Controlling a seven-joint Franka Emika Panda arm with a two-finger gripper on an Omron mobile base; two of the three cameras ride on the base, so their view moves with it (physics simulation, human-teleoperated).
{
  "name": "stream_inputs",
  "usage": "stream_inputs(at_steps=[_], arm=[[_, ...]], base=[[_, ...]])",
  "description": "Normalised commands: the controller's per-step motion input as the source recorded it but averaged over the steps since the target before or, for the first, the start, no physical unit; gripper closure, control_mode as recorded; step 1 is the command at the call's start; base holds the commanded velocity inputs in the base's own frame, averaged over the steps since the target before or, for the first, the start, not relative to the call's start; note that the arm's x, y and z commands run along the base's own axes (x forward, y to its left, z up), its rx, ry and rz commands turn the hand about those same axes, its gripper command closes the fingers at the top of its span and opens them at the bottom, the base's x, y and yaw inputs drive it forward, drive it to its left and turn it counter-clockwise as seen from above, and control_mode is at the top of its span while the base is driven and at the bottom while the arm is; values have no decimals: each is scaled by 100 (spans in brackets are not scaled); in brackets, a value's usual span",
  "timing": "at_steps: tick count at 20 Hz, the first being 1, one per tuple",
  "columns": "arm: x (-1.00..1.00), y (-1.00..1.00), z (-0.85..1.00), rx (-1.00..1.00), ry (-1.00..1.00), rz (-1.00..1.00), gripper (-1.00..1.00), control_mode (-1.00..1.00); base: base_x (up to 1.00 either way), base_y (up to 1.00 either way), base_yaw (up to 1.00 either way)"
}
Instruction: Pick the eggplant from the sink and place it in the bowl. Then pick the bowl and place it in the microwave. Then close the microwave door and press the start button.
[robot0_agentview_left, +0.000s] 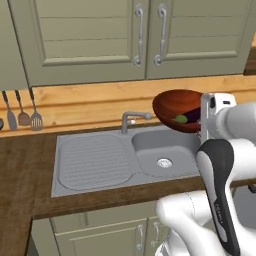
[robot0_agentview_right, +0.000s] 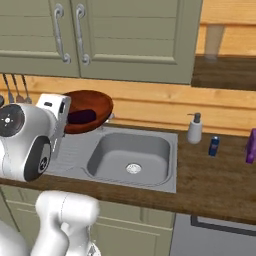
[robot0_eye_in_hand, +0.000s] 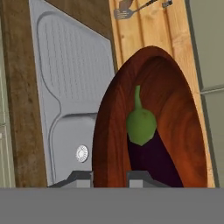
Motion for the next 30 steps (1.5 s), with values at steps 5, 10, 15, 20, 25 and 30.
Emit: stream_inputs(at_steps=[5,10,15,20,25,30], arm=[[0,0,0,0,0,0,100,100],[0,0,0,0,0,0,100,100],[0,0,0,0,0,0,100,100],[0,0,0,0,0,0,100,100],[0,0,0,0,0,0,100,100],[0,0,0,0,0,0,100,100]], base=[[-89,-49,-2],[-74,-72,-20],[-32,-68,-44],[-12,-62,-52],[-11,-67,-53],[-11,-65,-53]])
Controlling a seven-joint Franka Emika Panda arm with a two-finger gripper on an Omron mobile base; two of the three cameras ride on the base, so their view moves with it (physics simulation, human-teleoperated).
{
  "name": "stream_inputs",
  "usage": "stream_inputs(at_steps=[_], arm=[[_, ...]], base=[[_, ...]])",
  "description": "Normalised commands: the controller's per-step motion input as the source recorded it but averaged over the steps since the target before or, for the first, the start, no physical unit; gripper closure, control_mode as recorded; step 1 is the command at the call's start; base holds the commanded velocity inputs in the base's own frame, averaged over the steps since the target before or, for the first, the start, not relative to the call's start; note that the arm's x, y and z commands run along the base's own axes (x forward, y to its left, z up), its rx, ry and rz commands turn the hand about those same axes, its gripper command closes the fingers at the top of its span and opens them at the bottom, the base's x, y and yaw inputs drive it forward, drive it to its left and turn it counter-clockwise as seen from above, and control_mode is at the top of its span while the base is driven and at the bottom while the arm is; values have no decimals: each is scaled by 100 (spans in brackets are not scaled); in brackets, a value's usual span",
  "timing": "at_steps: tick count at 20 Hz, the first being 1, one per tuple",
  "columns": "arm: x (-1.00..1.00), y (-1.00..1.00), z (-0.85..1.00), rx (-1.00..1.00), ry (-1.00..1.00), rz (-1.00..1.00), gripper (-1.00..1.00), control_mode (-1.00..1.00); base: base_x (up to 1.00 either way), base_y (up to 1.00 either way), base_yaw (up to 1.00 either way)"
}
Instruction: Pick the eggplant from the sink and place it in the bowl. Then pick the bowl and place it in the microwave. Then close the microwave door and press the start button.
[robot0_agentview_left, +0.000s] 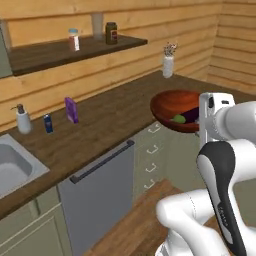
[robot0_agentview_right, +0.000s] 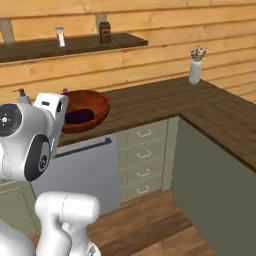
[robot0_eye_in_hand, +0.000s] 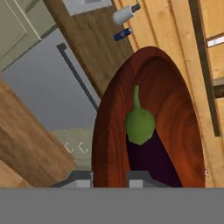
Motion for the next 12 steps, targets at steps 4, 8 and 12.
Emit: stream_inputs(at_steps=[4,8,12], arm=[[0,0,0,0,0,0,100,100],[0,0,0,0,0,0,100,100],[0,0,0,0,0,0,100,100]], base=[[-11,-54,-56],[-2,-41,-63],[0,-33,-68]])
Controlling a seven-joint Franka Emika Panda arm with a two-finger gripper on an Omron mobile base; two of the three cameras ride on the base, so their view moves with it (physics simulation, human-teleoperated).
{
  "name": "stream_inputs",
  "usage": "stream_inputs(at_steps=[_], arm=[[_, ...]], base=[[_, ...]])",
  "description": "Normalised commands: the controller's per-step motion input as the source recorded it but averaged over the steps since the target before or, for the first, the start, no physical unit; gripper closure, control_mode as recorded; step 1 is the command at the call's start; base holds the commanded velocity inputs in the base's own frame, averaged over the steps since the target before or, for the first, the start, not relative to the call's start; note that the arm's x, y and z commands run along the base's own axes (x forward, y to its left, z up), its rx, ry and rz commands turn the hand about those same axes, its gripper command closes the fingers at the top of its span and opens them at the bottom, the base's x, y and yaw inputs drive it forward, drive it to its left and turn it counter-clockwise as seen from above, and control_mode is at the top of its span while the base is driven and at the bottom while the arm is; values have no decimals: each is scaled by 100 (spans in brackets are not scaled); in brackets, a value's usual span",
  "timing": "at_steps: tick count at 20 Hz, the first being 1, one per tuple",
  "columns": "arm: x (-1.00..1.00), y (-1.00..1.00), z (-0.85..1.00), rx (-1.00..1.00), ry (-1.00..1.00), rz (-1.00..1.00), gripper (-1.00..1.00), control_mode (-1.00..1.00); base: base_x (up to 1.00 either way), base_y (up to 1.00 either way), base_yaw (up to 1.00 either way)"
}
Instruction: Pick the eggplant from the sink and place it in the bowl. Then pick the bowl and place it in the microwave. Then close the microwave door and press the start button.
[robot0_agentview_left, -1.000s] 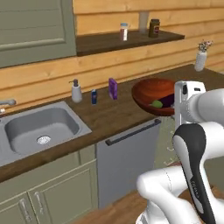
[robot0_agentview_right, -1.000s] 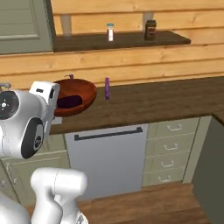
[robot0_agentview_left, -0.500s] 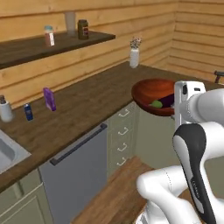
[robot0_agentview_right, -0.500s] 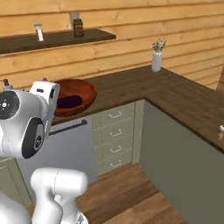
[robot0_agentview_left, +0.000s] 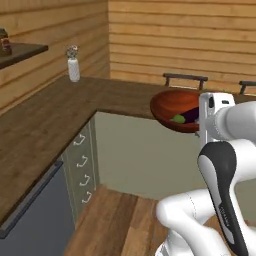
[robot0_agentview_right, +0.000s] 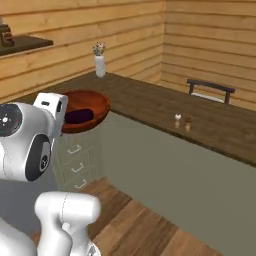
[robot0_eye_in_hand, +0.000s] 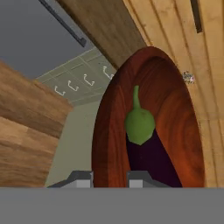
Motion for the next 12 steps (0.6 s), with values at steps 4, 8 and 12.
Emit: stream_inputs(at_steps=[4,8,12], arm=[[0,0,0,0,0,0,100,100],[0,0,0,0,0,0,100,100],[0,0,0,0,0,0,100,100]], base=[[0,-41,-71],[0,-42,-72],[0,-38,-74]])
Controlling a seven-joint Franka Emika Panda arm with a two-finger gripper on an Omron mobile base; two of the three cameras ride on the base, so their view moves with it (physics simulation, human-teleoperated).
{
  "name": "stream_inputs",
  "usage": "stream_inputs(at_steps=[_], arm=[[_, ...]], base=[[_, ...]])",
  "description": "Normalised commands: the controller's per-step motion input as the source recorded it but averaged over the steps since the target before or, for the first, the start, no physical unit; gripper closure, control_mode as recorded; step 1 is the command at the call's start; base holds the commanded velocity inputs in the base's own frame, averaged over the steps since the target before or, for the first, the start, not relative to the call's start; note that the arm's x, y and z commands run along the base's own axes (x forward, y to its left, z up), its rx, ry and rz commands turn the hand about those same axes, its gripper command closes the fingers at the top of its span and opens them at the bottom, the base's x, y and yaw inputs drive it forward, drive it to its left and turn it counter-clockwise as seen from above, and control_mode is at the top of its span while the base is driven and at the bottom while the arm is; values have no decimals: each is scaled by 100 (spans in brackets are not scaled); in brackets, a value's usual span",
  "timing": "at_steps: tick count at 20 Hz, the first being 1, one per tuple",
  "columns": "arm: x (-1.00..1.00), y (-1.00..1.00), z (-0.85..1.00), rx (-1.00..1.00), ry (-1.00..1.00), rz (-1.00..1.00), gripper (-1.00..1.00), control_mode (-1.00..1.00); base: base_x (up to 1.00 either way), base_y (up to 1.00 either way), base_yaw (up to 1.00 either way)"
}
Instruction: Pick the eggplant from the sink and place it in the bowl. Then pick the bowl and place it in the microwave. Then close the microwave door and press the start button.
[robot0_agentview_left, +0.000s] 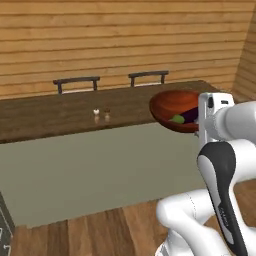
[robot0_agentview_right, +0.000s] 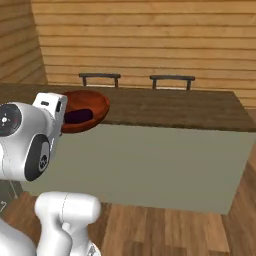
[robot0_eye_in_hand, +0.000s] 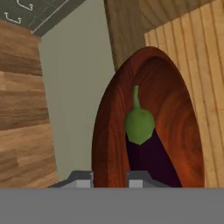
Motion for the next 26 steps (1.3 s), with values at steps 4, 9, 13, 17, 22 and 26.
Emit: stream_inputs(at_steps=[4,9,13,17,22,26], arm=[[0,0,0,0,0,0,100,100],[0,0,0,0,0,0,100,100],[0,0,0,0,0,0,100,100],[0,0,0,0,0,0,100,100],[0,0,0,0,0,0,100,100],[0,0,0,0,0,0,100,100]], base=[[0,-37,-74],[2,-41,-69],[6,-52,-63],[5,-49,-63],[3,-53,-65],[8,-51,-63]])
